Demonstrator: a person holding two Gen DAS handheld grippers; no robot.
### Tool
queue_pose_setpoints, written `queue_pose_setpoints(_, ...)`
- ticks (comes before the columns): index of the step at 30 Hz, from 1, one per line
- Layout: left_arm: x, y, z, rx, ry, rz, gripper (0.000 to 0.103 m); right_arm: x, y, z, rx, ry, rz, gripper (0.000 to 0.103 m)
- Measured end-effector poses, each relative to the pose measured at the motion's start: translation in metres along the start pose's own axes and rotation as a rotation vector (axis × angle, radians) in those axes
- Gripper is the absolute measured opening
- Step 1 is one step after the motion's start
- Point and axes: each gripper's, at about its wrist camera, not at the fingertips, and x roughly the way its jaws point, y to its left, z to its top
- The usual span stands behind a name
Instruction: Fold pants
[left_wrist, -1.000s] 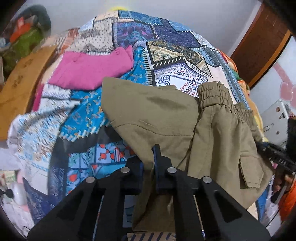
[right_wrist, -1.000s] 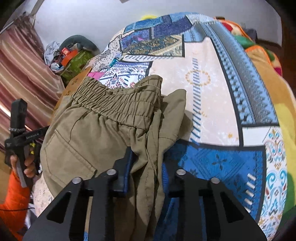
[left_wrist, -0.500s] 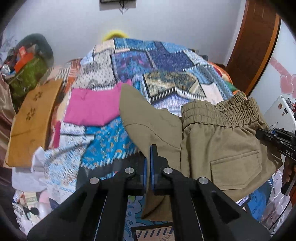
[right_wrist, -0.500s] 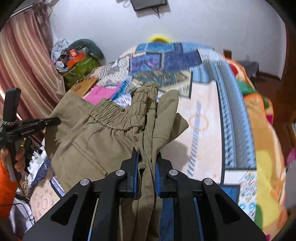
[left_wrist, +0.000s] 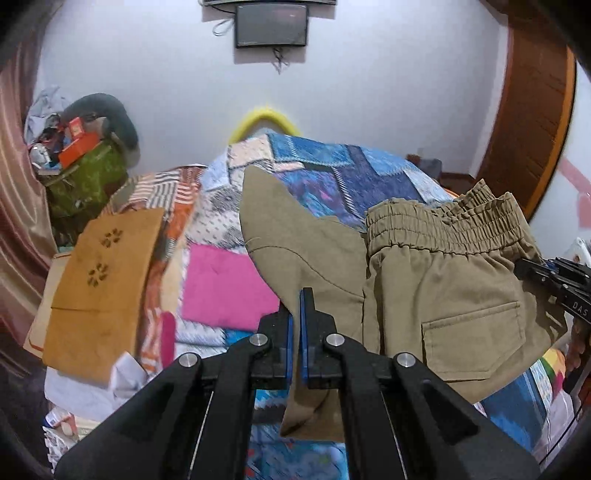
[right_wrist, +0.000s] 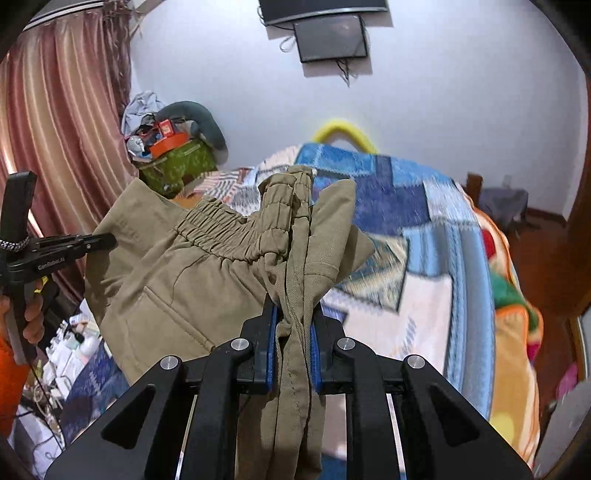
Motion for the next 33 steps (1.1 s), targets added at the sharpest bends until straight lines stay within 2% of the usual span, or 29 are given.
queue_pose_setpoints(8, 0.047, 0.056, 0.031, -0.037, -0.004, 0.103, 0.003, 0.064, 0.026, 0.044, -0.056, -0.013, 0.026, 0.013)
queue_pose_setpoints(15, 0.117, 0.110, 0.040, -0.094, 0.044, 0.174, 0.003, 0.131, 0.049, 0.063, -0.079, 0.009, 0.044, 0.013)
queue_pose_setpoints(24, 0.202, 0.158, 0.019, -0.140, 0.149, 0.211, 0.003, 0.213, 0.061, 0.055, -0.077, 0.104, 0.046, 0.013)
queue_pose_setpoints(29, 0.239, 0.172, -0.004, -0.171, 0.232, 0.194, 0.004, 0.243, 0.061, 0.040, -0.079, 0.202, 0.043, 0.013)
queue_pose_setpoints(33, 0.261, 0.183, -0.026, -0.182, 0.310, 0.227, 0.006, 0.257, 0.052, 0.023, -0.085, 0.264, 0.024, 0.015)
